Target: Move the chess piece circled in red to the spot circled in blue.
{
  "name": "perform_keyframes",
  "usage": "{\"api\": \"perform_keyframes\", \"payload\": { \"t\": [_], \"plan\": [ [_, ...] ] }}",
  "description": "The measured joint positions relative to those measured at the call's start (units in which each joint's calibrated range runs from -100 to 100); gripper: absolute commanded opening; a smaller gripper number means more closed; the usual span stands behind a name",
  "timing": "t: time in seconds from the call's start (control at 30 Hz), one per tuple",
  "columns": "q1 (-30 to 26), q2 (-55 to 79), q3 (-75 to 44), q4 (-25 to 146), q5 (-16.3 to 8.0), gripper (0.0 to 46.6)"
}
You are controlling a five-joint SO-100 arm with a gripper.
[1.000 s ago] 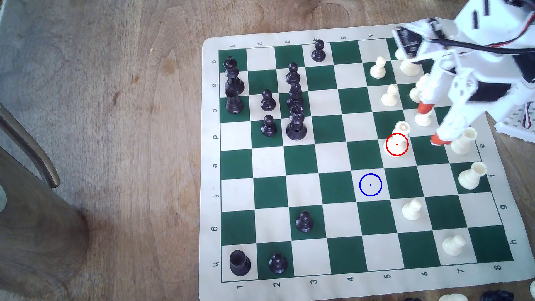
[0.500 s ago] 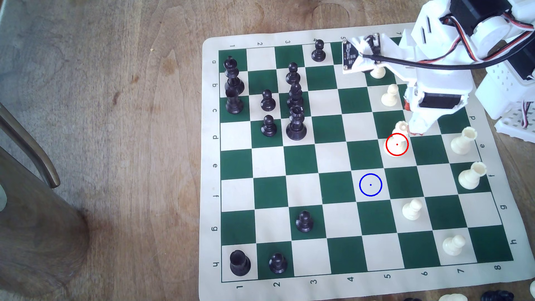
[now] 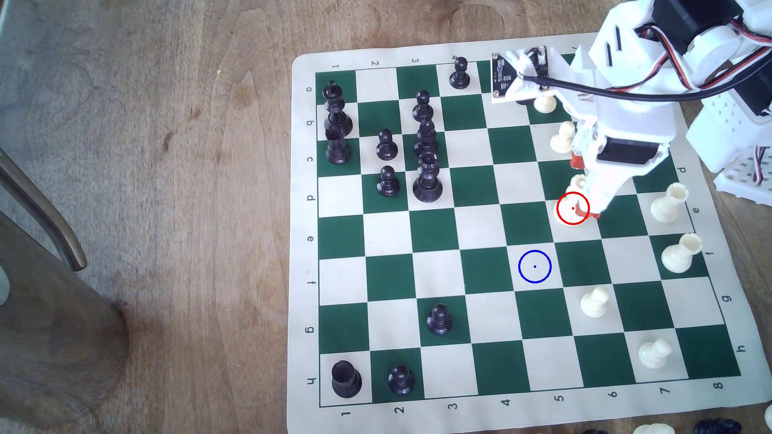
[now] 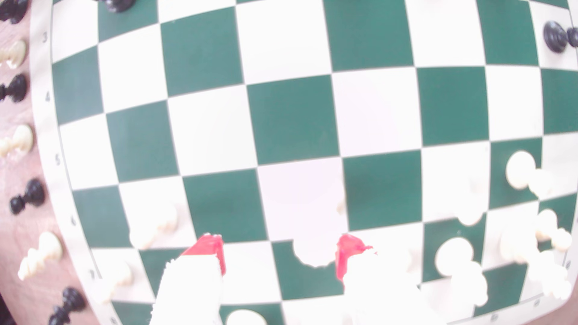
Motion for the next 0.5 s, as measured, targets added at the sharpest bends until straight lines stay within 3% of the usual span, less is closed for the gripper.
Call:
{"api": "perform_keyframes", "payload": {
  "t": [0.5],
  "plan": [
    [0.0,0.0,7.23,-3.82,1.22,18.0]
  ]
}}
